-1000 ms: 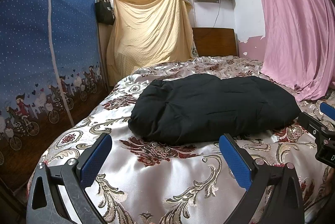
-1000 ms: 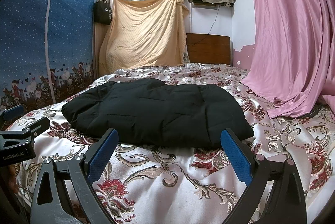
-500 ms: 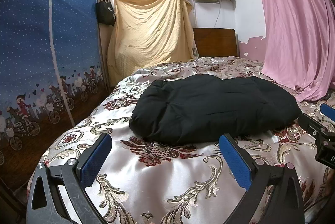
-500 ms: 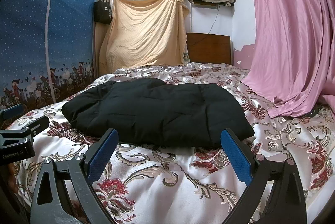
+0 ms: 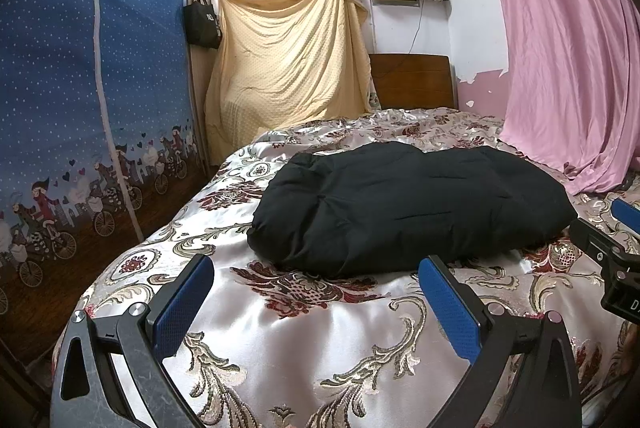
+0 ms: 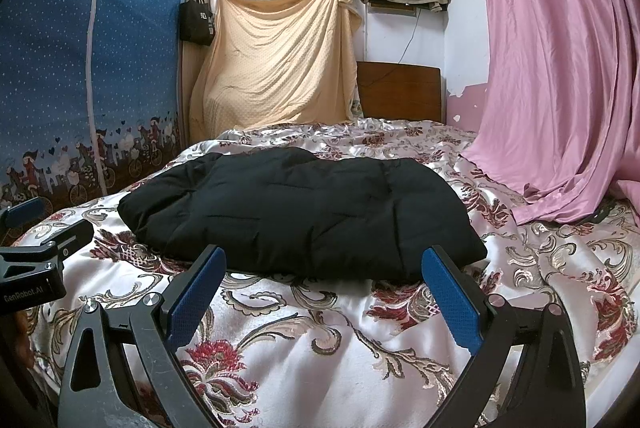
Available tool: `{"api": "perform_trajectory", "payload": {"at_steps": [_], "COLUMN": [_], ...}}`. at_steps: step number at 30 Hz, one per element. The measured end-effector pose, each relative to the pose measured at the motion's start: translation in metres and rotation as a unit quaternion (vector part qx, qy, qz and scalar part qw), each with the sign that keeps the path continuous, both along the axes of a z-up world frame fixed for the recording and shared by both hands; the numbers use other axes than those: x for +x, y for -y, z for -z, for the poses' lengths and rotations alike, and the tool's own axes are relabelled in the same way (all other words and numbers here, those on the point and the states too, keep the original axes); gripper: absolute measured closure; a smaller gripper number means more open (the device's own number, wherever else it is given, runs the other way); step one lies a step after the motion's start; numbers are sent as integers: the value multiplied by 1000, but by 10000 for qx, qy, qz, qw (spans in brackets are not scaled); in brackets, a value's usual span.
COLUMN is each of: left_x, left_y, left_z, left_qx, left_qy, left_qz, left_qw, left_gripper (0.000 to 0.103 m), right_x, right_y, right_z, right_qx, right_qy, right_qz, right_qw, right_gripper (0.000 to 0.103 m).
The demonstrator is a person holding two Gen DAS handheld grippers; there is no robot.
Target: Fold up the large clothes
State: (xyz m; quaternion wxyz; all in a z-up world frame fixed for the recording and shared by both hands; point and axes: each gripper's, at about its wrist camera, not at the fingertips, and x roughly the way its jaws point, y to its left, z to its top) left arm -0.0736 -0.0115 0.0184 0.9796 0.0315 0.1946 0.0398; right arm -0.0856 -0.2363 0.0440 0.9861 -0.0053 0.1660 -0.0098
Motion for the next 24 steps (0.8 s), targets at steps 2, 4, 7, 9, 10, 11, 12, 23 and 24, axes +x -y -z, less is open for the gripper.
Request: {"api": "perform_trajectory", "payload": {"at_steps": [2,4,7,9,10,11,12,23,24], "left_x": [-1,-1,-1,-1,0,-1,-1,-1,-1], "left_y": [0,0,0,0,0,0,0,2,2], "left_z": [0,0,0,0,0,0,0,5,6], "left_qx": [-2,0,-2,-2,-4,-3,-3,-41,-50], "left_qy": [5,6,4,4,0,2,2,-84,-86], "left_qz": [-3,-5,-5,-4,-3,-4,-3,1,14], "left_qw": [10000,10000,10000,10000,10000,10000,10000,10000,9999], "left_gripper": [0,0,0,0,0,0,0,0,0], "right_x": [0,0,0,0,0,0,0,0,0], "right_y": [-1,-1,0,-1,0,0,0,0,0], "right_z": [0,0,0,0,0,0,0,0,0], "right_qx": [-1,0,4,0,1,1,-1,1,0], "right_qy": [3,1,-1,0,1,2,4,-13,-13], "right_qz": [4,5,7,5,4,3,1,-5,-4], "right_qw": [10000,10000,10000,10000,10000,10000,10000,10000,10000], "right_gripper": [7,7,7,7,7,7,7,7,7]}}
